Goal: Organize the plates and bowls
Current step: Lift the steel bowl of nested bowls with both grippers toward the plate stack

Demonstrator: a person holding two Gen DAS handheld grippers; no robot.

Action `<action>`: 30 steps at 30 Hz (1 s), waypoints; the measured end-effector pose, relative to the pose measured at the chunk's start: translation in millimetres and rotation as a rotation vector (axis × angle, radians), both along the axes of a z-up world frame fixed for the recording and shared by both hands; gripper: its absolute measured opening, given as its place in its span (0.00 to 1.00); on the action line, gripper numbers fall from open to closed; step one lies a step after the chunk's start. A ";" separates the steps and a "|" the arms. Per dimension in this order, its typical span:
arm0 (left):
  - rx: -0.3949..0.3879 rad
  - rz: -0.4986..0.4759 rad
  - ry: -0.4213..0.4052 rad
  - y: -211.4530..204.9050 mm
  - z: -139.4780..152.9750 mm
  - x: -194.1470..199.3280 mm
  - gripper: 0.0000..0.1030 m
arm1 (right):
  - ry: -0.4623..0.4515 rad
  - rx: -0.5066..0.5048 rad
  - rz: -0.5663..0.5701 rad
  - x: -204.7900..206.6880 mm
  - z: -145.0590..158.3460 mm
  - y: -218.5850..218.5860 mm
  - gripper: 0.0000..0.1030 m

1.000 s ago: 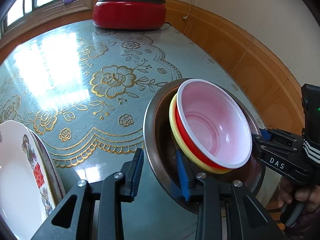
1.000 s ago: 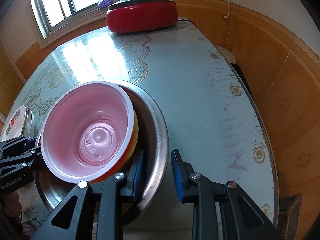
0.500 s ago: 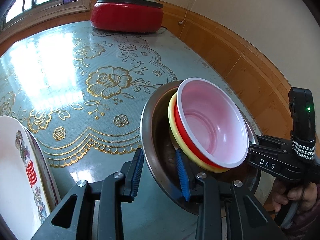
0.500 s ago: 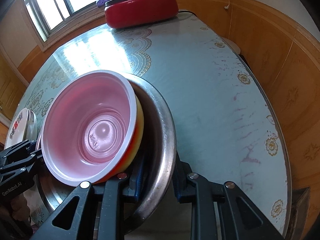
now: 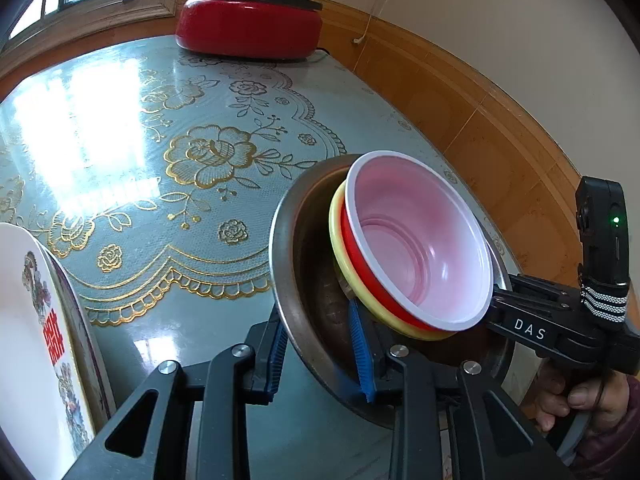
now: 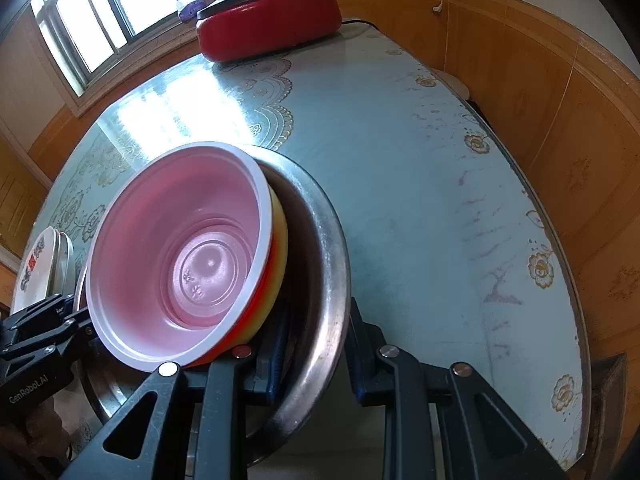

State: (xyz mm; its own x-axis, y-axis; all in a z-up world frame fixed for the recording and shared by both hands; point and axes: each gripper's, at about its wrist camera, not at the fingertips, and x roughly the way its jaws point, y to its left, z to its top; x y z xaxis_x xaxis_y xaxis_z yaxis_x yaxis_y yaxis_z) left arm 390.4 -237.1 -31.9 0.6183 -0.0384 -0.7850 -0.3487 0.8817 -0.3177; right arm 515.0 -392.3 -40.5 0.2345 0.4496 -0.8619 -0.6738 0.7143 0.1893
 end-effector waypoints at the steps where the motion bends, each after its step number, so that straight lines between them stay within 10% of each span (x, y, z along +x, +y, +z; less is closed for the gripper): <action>1: 0.004 -0.001 0.006 -0.3 -0.7 0.5 0.30 | 0.013 0.016 0.001 -0.1 -0.3 -1.5 0.25; 30: 0.091 -0.039 0.004 -18.1 3.4 -15.6 0.19 | 0.049 0.084 -0.085 -27.3 -6.1 -11.0 0.07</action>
